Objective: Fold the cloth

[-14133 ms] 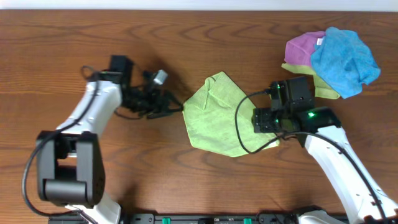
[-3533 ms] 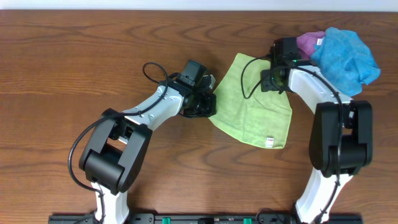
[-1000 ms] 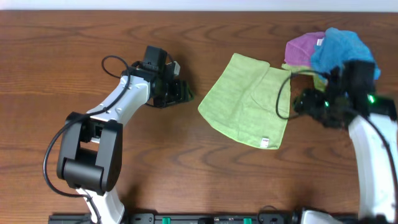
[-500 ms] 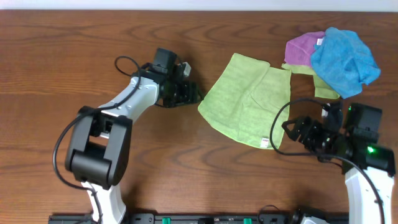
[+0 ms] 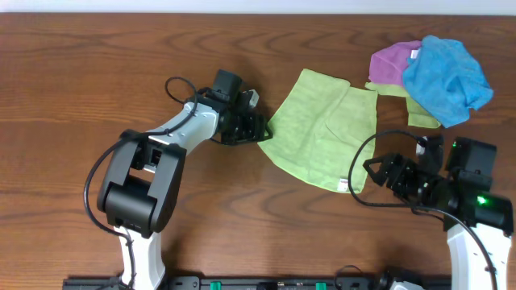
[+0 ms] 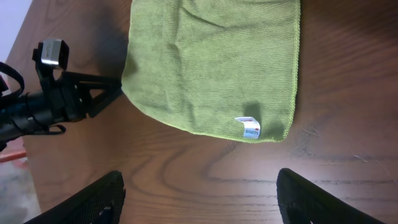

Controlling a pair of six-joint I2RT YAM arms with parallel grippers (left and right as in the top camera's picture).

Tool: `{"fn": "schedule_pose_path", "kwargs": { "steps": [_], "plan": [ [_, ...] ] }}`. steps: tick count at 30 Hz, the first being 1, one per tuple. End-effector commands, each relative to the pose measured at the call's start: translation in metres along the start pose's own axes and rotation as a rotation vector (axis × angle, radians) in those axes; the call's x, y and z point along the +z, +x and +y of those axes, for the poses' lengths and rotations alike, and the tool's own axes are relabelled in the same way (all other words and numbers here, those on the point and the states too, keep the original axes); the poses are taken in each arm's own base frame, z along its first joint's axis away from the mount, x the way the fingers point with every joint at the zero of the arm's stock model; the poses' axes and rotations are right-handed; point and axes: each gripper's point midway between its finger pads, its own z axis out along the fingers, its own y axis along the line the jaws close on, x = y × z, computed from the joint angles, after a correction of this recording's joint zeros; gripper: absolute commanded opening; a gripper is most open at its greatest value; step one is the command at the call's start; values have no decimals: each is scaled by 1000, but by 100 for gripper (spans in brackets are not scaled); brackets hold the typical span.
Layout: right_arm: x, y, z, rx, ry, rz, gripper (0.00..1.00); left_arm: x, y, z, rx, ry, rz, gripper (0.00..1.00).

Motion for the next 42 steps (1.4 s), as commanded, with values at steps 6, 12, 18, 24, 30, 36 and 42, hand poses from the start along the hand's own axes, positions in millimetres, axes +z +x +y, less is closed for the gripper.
{"fn": "schedule_pose_path", "kwargs": {
  "steps": [6, 12, 18, 24, 30, 36, 42],
  "plan": [
    [-1, 2, 2, 22, -25, 4, 79, 27, 9, -4, -16, 48, 56, 58],
    [-1, 5, 2, 27, -21, 14, 79, 31, 15, -13, -13, 93, 87, 31],
    [2, 10, -5, 39, -1, 30, 78, 29, 15, -17, -18, 131, 94, 6],
    [28, 28, -36, 93, 55, 60, 78, 18, 8, -13, -44, 183, 88, 6],
    [61, 41, -60, 209, 43, 38, 75, 4, 1, -2, -76, 226, 82, 6],
    [83, 46, -76, 338, 16, -20, 72, -5, 8, 10, -78, 213, 104, 6],
    [96, 51, -84, 419, -18, -53, 69, -6, 18, 12, -86, 207, 142, 6]
  ]
}}
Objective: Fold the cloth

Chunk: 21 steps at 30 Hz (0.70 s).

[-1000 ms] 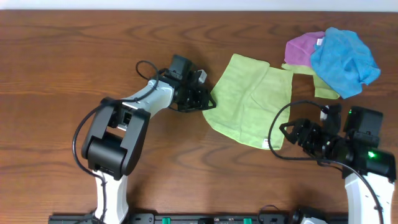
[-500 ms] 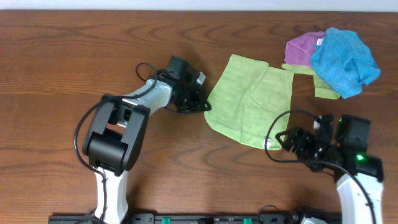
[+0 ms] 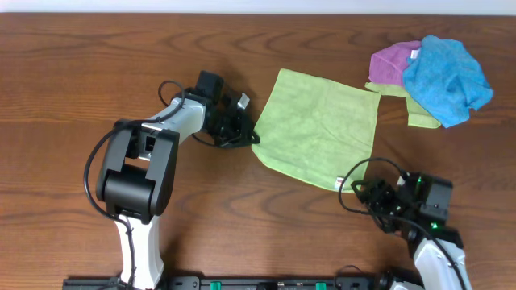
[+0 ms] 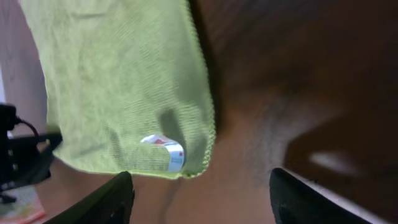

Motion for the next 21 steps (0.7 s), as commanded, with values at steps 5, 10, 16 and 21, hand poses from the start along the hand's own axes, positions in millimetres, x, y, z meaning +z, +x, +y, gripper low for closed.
{"fn": "schedule_pose_path", "kwargs": {
  "steps": [5, 10, 16, 21],
  "plan": [
    [9, 6, -11, 129, -13, -2, 66, -1, 7, 0, 25, 12, 29, 6],
    [14, -2, -9, 116, -29, -22, 64, -1, 9, 1, 27, 10, 37, 6],
    [28, -8, -15, 151, -19, -13, 54, -1, 15, 2, 17, 5, 56, 6],
    [39, -10, -19, 157, -20, 2, 47, -2, 21, 4, 21, -1, 79, 6]
  ]
}}
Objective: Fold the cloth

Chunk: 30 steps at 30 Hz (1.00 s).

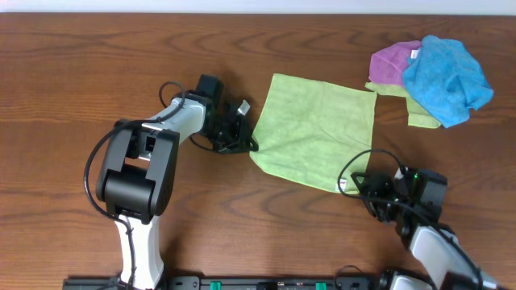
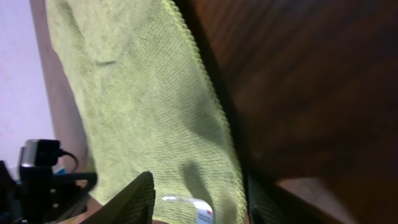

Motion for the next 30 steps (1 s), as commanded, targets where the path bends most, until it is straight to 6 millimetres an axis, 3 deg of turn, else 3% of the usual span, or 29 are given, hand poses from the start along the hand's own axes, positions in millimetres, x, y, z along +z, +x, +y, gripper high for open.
{"fn": "schedule_pose_path", "kwargs": {
  "steps": [1, 9, 11, 16, 23, 30],
  "plan": [
    [7, 5, -31, 63, 99, 4, 47, -1, 3, 0, 30, 10, 14, 6],
    [13, 3, -30, 45, 83, 4, 32, -2, 3, 1, 35, 10, 14, 6],
    [14, 3, -27, 32, 77, 5, 32, -4, 2, 3, 30, 11, 9, 6],
    [18, 16, -26, 10, 86, 50, 45, -11, 0, 9, 9, 12, -3, 6],
    [23, 37, -23, -4, 101, 115, 47, -21, 3, 18, -4, 9, 5, 6],
    [29, 46, -26, -18, 153, 113, 30, -23, 3, 20, -8, 10, 3, 6]
  ]
}}
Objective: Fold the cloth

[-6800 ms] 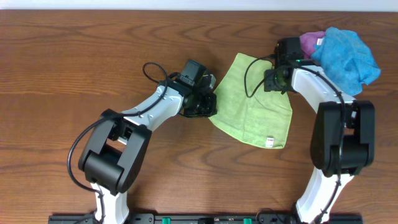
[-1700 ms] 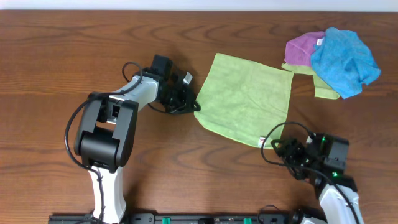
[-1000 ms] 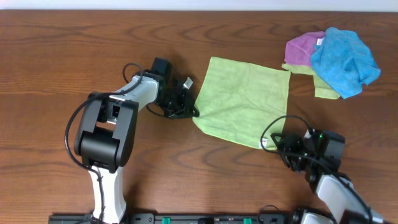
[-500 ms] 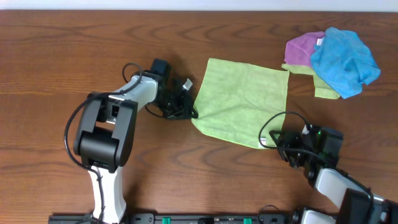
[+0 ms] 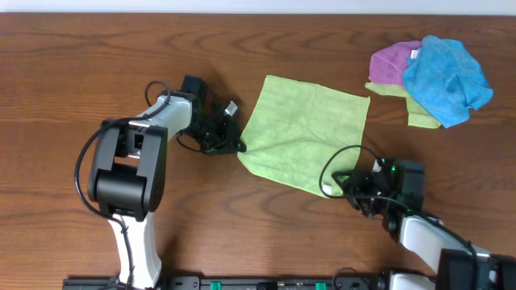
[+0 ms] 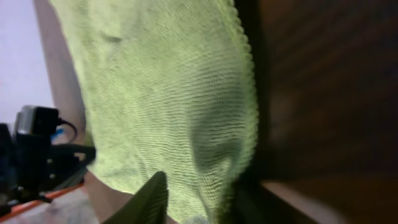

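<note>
The green cloth (image 5: 302, 133) lies spread flat in mid-table, turned like a diamond. My left gripper (image 5: 235, 146) is shut on its left corner. My right gripper (image 5: 340, 182) is low at the near right corner. In the right wrist view the cloth (image 6: 168, 93) fills the frame and its hemmed corner rises in a ridge between the jaws. One dark finger (image 6: 152, 199) shows on the left; the other is lost in shadow on the right. The jaws stand partly apart around the corner. The left gripper (image 6: 84, 152) shows dark at the cloth's far corner.
A heap of other cloths sits at the back right: a blue one (image 5: 447, 68) on top, a purple one (image 5: 391, 60) beside it and a green piece (image 5: 421, 118) under them. Bare brown table (image 5: 81, 48) lies to the left and front.
The green cloth and my left gripper have shifted left together. My right gripper has followed to the left, and the cloth's near corner now sits deeper between its jaws.
The cloth first lay rumpled, my left gripper at its left edge and my right gripper wide open, well short of the tagged corner. By the later moments the cloth lay flatter and further left. The right gripper came low at the tagged corner with jaws narrower.
</note>
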Controlling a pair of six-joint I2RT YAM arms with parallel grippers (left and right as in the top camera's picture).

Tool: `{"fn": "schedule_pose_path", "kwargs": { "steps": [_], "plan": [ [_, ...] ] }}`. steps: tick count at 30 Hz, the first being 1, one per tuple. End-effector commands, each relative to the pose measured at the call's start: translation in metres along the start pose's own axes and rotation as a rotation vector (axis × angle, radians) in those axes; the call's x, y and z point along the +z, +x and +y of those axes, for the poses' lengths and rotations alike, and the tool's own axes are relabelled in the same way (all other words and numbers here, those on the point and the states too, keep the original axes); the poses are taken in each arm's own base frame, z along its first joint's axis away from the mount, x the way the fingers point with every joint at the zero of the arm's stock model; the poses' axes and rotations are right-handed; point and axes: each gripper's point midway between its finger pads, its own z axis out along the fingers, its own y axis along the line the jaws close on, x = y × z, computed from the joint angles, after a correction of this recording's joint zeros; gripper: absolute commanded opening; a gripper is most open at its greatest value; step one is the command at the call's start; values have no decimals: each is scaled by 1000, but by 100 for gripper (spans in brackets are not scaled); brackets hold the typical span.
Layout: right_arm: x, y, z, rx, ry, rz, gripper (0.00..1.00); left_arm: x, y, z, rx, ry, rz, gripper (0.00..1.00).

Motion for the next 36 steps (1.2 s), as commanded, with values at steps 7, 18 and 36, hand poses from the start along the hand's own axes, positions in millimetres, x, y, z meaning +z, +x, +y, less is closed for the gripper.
{"fn": "schedule_pose_path", "kwargs": {
  "steps": [7, 18, 36],
  "plan": [
    [6, 11, -37, 9, 153, -19, 1, -2, 6, 1, 17, 12, 22, 6],
    [0, 0, -11, -118, 150, 9, 1, -36, 27, 13, 15, 19, 60, 6],
    [-32, 16, 0, -201, 185, 41, 1, -53, 77, -2, 62, 23, 208, 6]
  ]
}}
